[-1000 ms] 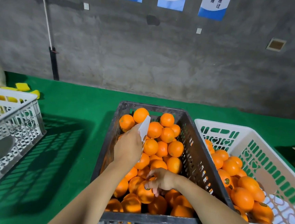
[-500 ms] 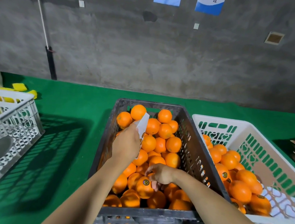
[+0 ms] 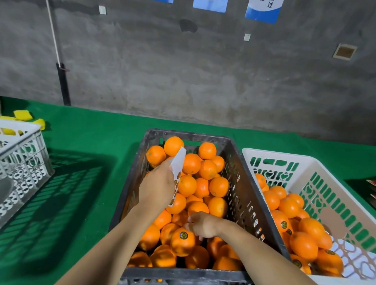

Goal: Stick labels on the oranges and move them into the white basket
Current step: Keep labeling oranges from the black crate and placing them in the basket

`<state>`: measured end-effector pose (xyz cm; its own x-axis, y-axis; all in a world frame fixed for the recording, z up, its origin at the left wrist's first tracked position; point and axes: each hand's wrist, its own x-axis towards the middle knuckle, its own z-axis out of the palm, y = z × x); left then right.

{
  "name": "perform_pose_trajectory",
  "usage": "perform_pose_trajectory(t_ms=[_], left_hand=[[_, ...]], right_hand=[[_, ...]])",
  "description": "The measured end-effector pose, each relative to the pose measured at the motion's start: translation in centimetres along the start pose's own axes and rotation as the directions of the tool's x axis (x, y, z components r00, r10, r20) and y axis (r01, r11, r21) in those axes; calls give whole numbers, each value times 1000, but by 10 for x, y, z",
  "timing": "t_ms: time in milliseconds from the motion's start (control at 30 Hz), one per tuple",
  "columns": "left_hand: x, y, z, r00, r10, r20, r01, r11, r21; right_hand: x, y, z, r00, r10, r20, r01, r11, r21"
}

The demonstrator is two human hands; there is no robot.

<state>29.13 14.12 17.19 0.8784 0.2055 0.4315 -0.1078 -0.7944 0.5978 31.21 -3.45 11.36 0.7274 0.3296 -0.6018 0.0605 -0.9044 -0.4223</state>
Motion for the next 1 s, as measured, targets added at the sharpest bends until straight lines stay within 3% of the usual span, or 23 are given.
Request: perform_pose_trajectory(t_ms=[200, 300, 400, 500, 600, 733, 833, 933, 1000], left_hand=[[2, -3, 5, 1000, 6, 6, -6, 1000, -12], [3, -6, 6, 1000, 7, 4, -7, 1000, -9], [3, -7, 8, 1000, 7, 1, -7, 1000, -10], [4, -6, 8, 1000, -1, 2, 1, 1000, -8], [3, -6, 7, 1000, -21, -6, 21, 1000, 3], [2, -4, 5, 999, -32, -10, 32, 999, 10], [3, -4, 6, 999, -45, 5, 45, 999, 19], [3, -3, 5, 999, -53, -3, 53, 999, -1], [3, -4, 6, 999, -49, -14, 49, 999, -13]], right_hand=[[-7, -6, 3, 995, 9, 96, 11, 980, -199], [-8, -13, 8, 994, -1, 113, 50, 903, -427], [-4, -17, 9, 995, -21, 101, 66, 881, -469], [-4, -16, 4, 999, -43, 15, 46, 912, -408], [-7, -11, -7, 982, -33, -186, -20, 961, -274], [-10, -2, -22, 880, 41, -474, 42, 986, 164], [-12, -2, -33, 765, 154, -626, 284, 791, 542], [-16, -8, -47, 734, 357, -578, 458, 368, 809], [-22, -7, -57, 756, 377, -536, 547, 87, 833]])
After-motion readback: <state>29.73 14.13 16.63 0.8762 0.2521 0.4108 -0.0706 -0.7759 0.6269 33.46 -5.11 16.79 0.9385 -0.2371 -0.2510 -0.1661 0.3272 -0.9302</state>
